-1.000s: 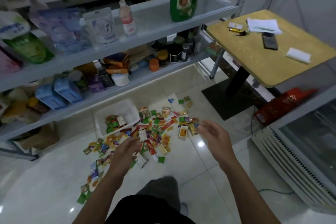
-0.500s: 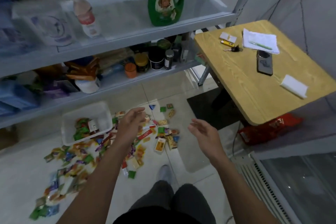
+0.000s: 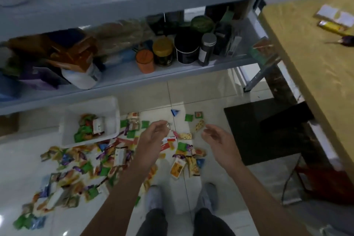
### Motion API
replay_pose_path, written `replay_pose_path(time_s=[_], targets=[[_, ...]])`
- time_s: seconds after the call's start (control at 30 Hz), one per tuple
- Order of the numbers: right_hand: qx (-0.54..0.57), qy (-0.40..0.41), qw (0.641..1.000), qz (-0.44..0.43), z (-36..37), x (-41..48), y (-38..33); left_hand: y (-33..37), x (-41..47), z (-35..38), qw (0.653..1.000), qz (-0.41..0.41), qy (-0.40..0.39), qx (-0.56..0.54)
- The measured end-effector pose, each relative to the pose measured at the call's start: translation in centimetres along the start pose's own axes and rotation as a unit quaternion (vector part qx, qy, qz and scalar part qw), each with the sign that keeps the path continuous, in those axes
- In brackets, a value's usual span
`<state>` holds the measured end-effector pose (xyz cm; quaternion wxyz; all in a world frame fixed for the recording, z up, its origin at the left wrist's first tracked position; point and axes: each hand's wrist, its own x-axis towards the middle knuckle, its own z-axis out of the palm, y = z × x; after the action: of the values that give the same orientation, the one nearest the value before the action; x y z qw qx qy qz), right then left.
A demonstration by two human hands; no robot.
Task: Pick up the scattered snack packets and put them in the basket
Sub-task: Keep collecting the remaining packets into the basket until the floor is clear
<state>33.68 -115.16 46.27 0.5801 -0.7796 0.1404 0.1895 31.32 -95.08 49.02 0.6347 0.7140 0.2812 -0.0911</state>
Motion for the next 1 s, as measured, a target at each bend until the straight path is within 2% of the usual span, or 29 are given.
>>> replay_pose_path(time_s=[0.27,0.47,0.67,0.77,0.9,1.0], targets=[[-0.072,0.007,0.997,-0.01,6.1,15.7,21.1,-20.4,17.9,5.2,0.999,-0.003,-0.021,0.03],[-0.172,-0.014,0.985,-0.02,8.9,24.8,35.7,-31.6,27.8,7.8,0.995,0.025,-0.068,0.068],[-0.348,-0.109,0.931,-0.021,9.8,29.3,43.9,-38.5,33.4,9.7,0.987,0.054,-0.097,0.113],[-0.376,-0.124,0.918,-0.02,9.6,29.7,46.0,-40.5,34.6,11.0,0.98,0.067,-0.119,0.143],[-0.442,-0.136,0.886,-0.04,9.4,29.7,47.2,-42.6,36.0,13.0,0.939,0.158,-0.154,0.262],[-0.481,-0.116,0.865,-0.08,9.6,29.8,47.5,-43.6,37.4,14.5,0.874,0.228,-0.175,0.392]])
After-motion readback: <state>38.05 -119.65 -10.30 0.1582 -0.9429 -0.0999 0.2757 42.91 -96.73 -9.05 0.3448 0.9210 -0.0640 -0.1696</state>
